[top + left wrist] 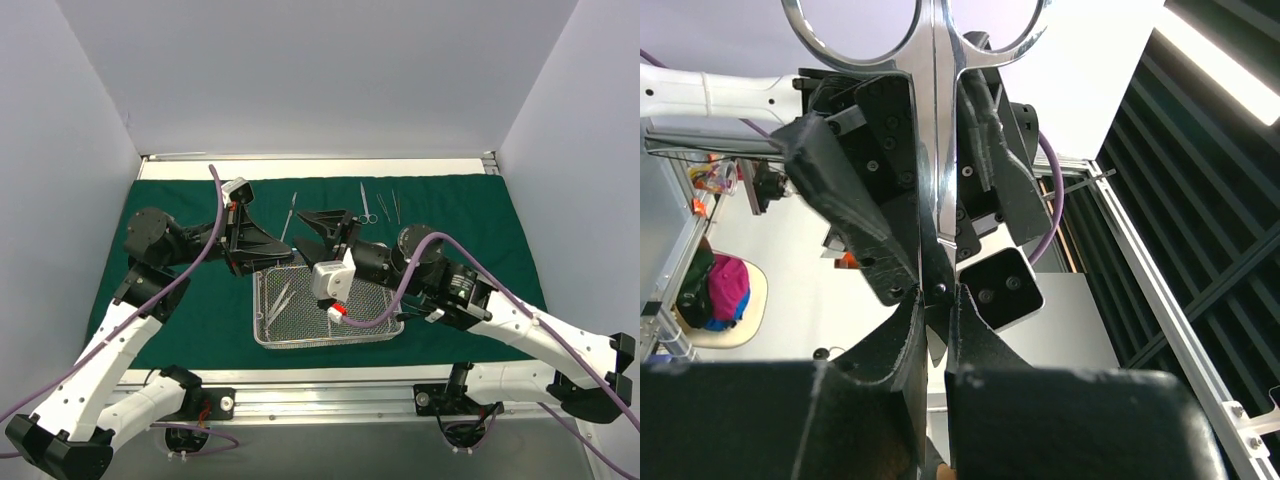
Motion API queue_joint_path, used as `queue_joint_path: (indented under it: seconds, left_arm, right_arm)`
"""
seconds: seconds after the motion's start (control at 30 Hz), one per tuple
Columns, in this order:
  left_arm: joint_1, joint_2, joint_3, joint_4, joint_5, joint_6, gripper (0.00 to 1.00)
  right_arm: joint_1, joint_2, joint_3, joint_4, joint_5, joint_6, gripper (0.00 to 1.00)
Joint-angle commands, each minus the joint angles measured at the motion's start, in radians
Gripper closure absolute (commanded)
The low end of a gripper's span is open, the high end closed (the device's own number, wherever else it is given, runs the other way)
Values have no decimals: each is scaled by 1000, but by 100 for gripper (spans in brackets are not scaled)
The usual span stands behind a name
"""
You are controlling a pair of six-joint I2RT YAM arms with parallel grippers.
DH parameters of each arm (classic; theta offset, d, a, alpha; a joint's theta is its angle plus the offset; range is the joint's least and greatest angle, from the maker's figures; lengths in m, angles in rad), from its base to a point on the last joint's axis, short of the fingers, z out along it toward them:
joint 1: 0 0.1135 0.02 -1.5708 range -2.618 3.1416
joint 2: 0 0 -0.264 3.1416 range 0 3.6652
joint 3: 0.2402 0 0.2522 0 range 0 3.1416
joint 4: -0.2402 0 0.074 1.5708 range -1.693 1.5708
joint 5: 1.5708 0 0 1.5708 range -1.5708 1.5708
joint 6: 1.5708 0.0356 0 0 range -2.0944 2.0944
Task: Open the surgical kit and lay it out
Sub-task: Place the medical item in the surgical kit.
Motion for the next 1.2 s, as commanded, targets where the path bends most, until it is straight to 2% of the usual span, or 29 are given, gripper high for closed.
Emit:
queue_joint_path:
  seconds: [0.0, 0.3, 1.17]
  left_arm:
    - [6, -17, 54, -10, -12, -349, 98]
    - [6, -26, 87, -119, -4, -318, 98]
    - [5, -38, 75, -134, -19, -338, 98]
  right_arm:
    - [6, 22, 13, 78, -12, -40, 55]
    - [5, 82, 30, 152, -29, -77, 55]
    - [-26, 83, 38, 236, -38, -66, 61]
